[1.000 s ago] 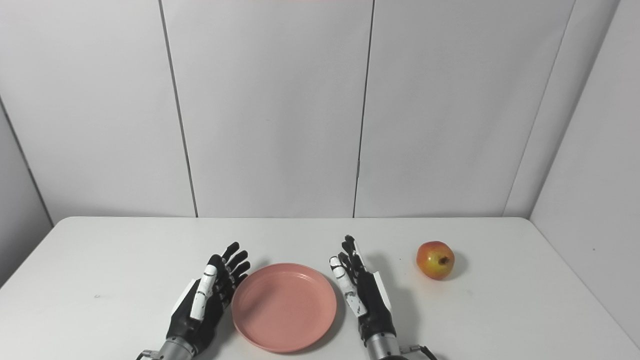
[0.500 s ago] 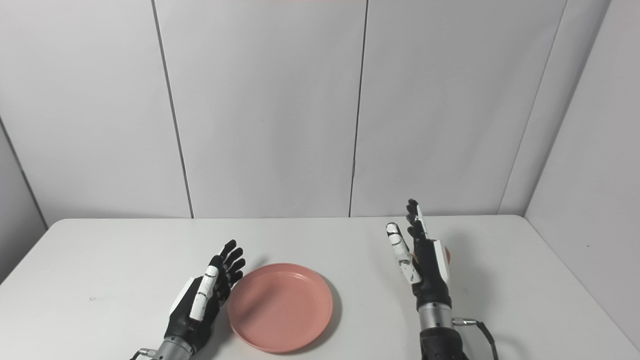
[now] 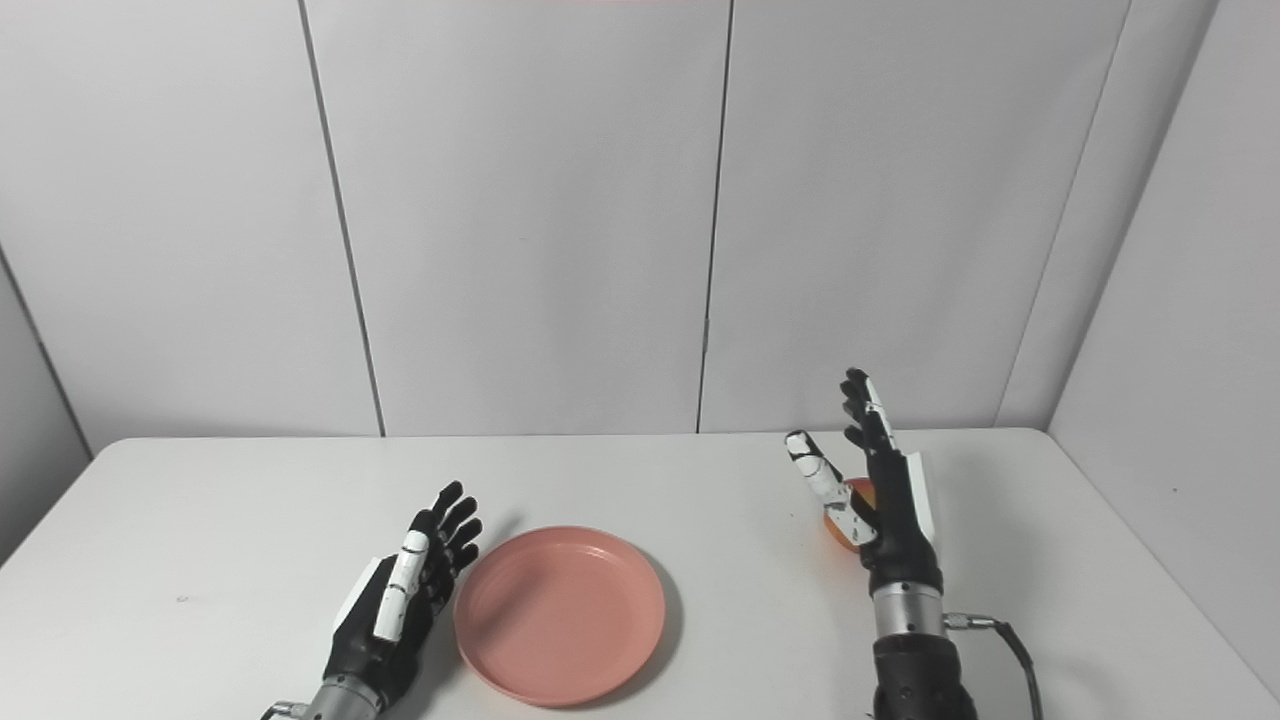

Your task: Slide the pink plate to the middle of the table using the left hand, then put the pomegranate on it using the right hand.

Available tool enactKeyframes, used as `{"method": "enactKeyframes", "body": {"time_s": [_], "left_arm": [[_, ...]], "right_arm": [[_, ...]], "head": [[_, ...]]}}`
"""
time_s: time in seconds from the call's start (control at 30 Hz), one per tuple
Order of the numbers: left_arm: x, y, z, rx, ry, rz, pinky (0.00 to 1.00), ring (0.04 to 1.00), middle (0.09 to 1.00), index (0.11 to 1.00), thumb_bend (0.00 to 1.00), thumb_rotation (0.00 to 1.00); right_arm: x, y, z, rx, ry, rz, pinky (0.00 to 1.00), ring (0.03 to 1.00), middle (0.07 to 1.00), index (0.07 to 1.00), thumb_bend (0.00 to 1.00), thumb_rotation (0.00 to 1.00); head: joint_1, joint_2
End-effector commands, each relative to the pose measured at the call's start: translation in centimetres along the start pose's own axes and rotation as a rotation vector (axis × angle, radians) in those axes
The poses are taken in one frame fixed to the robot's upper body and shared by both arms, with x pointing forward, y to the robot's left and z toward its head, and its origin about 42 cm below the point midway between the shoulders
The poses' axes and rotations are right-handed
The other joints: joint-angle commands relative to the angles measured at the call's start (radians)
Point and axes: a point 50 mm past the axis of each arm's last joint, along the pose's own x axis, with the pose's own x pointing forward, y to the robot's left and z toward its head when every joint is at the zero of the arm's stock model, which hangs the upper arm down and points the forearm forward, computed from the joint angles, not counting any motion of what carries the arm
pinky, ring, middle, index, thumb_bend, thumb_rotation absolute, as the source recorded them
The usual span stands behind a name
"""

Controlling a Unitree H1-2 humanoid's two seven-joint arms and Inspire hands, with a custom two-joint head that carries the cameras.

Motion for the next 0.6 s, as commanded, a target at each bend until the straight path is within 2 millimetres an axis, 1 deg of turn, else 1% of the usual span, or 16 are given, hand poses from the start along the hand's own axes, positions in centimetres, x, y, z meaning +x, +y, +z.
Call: {"method": "enactKeyframes", "body": {"time_s": [0.0, 0.1, 0.2, 0.27, 0.4, 0.5, 0.57], "left_arm": [[-0.89, 0.04, -0.71, -0.026, 0.021, 0.016, 0.98, 0.979, 0.987, 0.987, 0.54, 1.00], [-1.04, 0.05, -0.60, -0.031, 0.024, 0.015, 0.99, 0.981, 0.986, 0.988, 0.54, 1.00], [-1.08, 0.15, -0.50, -0.022, 0.016, 0.003, 0.98, 0.981, 0.988, 0.992, 0.53, 1.00], [-1.01, 0.29, -0.42, -0.019, 0.019, 0.008, 0.98, 0.978, 0.986, 0.988, 0.53, 1.00], [-1.13, 0.41, -0.22, -0.031, 0.018, 0.016, 0.98, 0.981, 0.986, 0.989, 0.53, 1.00], [-1.11, 0.49, -0.23, -0.049, 0.019, 0.028, 0.97, 0.975, 0.983, 0.982, 0.53, 1.00], [-1.05, 0.50, -0.10, -0.049, 0.014, 0.027, 0.97, 0.973, 0.981, 0.981, 0.53, 1.00]], "right_arm": [[1.56, -0.80, 1.93, -0.004, -0.058, -0.021, 0.88, 0.907, 0.912, 0.928, 0.62, 0.81], [1.43, -0.75, 2.12, -0.008, -0.060, -0.017, 0.88, 0.907, 0.914, 0.929, 0.61, 0.82], [1.37, -0.73, 2.41, -0.011, -0.061, -0.014, 0.89, 0.909, 0.918, 0.932, 0.61, 0.81], [1.52, -0.84, 2.59, -0.011, -0.064, -0.019, 0.91, 0.914, 0.916, 0.932, 0.60, 0.80], [1.86, -1.19, 2.71, -0.023, -0.065, -0.026, 0.91, 0.919, 0.923, 0.938, 0.60, 0.79], [2.10, -1.37, 2.65, -0.033, -0.062, -0.036, 0.90, 0.913, 0.920, 0.935, 0.62, 0.82], [2.30, -1.52, 2.67, -0.030, -0.053, -0.042, 0.90, 0.915, 0.921, 0.934, 0.62, 0.82]], "head": [[0.000, 0.000], [-0.006, 0.000], [-0.006, 0.004], [-0.006, 0.003], [-0.012, 0.016], [-0.003, 0.020], [-0.001, 0.026]]}}
